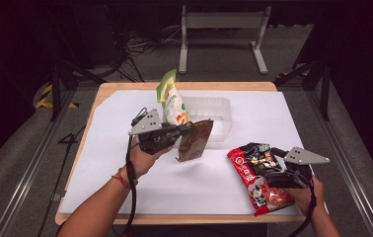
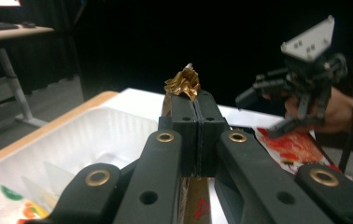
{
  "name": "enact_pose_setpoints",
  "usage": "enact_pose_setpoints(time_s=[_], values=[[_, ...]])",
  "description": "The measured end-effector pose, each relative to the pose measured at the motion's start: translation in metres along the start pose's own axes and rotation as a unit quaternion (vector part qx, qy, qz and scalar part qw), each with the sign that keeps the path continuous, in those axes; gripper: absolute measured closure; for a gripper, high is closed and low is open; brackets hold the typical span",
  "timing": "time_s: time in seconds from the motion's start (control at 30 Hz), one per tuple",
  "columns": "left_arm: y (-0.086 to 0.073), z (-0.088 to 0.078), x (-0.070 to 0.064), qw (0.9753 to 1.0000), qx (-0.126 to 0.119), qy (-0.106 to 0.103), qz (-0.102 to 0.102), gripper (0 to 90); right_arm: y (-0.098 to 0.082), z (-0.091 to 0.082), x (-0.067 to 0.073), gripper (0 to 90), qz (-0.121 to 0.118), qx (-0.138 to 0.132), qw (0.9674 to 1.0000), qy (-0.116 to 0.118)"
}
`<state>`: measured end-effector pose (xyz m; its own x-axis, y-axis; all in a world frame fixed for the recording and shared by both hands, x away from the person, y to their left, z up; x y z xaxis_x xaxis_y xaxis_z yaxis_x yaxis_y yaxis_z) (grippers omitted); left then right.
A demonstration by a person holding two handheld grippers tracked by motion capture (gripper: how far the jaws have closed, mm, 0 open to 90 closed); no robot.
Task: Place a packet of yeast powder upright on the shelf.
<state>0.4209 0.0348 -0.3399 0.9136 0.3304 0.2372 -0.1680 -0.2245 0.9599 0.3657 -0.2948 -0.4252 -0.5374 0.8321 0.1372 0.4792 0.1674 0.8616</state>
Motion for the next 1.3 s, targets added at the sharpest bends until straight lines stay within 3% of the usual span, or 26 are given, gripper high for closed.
enact_pose_setpoints(time_s=[0.17,0.3,0.4,0.47,0.53,0.57,0.63,0.67,0.73,0.77,0.8,0.83,0.87,0.9,0.93,0.97,1.0,1.03,1.07,1.13,1.27,1.3], values=[[0.014,-0.007,0.012,0.9993,-0.018,0.032,-0.003,89.6,-0.001,-0.003,0.002,12.5,-0.004,-0.001,1.0000,-0.002],[0.030,-0.010,0.022,0.9972,-0.032,0.067,0.007,89.6,0.000,-0.005,0.001,12.7,0.004,-0.008,1.0000,0.000],[0.036,-0.011,0.031,0.9960,-0.038,0.081,-0.002,89.6,0.000,-0.004,0.002,12.7,0.002,-0.008,1.0000,0.000],[0.040,-0.007,0.049,0.9936,-0.037,0.106,-0.013,89.6,0.000,-0.003,0.003,12.7,0.003,-0.005,1.0000,0.001],[0.041,-0.004,0.053,0.9925,-0.037,0.115,-0.018,89.6,-0.001,-0.002,0.002,12.7,0.004,-0.004,1.0000,0.000],[0.041,0.000,0.067,0.9896,-0.033,0.136,-0.033,89.6,-0.001,-0.002,0.002,12.7,0.004,-0.002,1.0000,-0.001],[0.041,0.002,0.072,0.9887,-0.030,0.141,-0.039,89.6,-0.001,-0.002,0.002,12.7,0.004,-0.003,1.0000,0.000],[0.039,0.005,0.077,0.9861,-0.024,0.159,-0.040,89.6,-0.001,-0.002,0.001,12.7,0.004,-0.003,1.0000,0.000],[0.035,0.011,0.087,0.9841,-0.021,0.165,-0.061,89.5,-0.002,-0.002,0.001,12.6,0.004,-0.002,1.0000,0.000],[0.032,0.013,0.090,0.9829,-0.012,0.174,-0.060,89.5,-0.002,-0.002,0.001,12.6,0.004,-0.001,1.0000,0.000],[0.028,0.017,0.095,0.9806,-0.007,0.184,-0.068,89.5,-0.002,-0.002,0.001,12.7,0.004,-0.001,1.0000,0.000],[0.025,0.020,0.098,0.9800,-0.009,0.181,-0.081,89.5,-0.002,-0.001,0.001,12.7,0.005,0.000,1.0000,0.000],[0.023,0.023,0.099,0.9788,-0.003,0.187,-0.084,89.5,-0.002,-0.001,0.001,12.6,0.003,0.000,1.0000,0.000],[0.019,0.027,0.103,0.9758,0.009,0.203,-0.080,89.5,-0.002,-0.001,0.001,12.7,0.002,0.000,1.0000,-0.002],[0.019,0.027,0.103,0.9758,0.009,0.203,-0.080,89.5,-0.002,-0.001,0.001,12.7,0.002,0.000,1.0000,-0.002],[0.013,0.032,0.106,0.9750,0.003,0.195,-0.106,89.5,-0.003,-0.001,0.001,12.6,0.002,0.002,1.0000,-0.002],[0.013,0.032,0.106,0.9750,0.003,0.195,-0.106,89.5,-0.003,-0.001,0.001,12.6,0.002,0.002,1.0000,-0.002],[0.010,0.037,0.109,0.9724,0.013,0.209,-0.103,89.4,-0.003,0.000,0.001,12.7,0.002,0.002,1.0000,-0.002],[0.010,0.038,0.109,0.9719,0.014,0.211,-0.103,89.4,-0.003,0.000,0.001,12.7,0.002,0.002,1.0000,-0.002],[0.010,0.041,0.110,0.9712,0.005,0.209,-0.114,89.4,-0.003,0.000,0.001,12.6,0.002,0.002,1.0000,-0.002],[0.013,0.052,0.109,0.9712,0.015,0.210,-0.112,89.4,-0.004,0.001,0.001,12.6,0.001,0.005,1.0000,-0.002],[0.013,0.055,0.109,0.9681,0.031,0.226,-0.104,89.4,-0.004,0.001,0.001,12.6,0.000,0.006,1.0000,-0.003]])
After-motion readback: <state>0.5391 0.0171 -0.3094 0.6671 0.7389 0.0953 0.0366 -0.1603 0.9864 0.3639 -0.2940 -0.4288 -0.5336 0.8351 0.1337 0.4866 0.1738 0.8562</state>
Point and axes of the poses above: each handheld gripper's, and its own axes: z roughly forward along the jaws, y roughly out of its top, x roughly to its left, the point moved 6 cm from there along z, roughly forward along the jaws, and after that the axes turned 14 degrees about z, right-handed, at the moved point
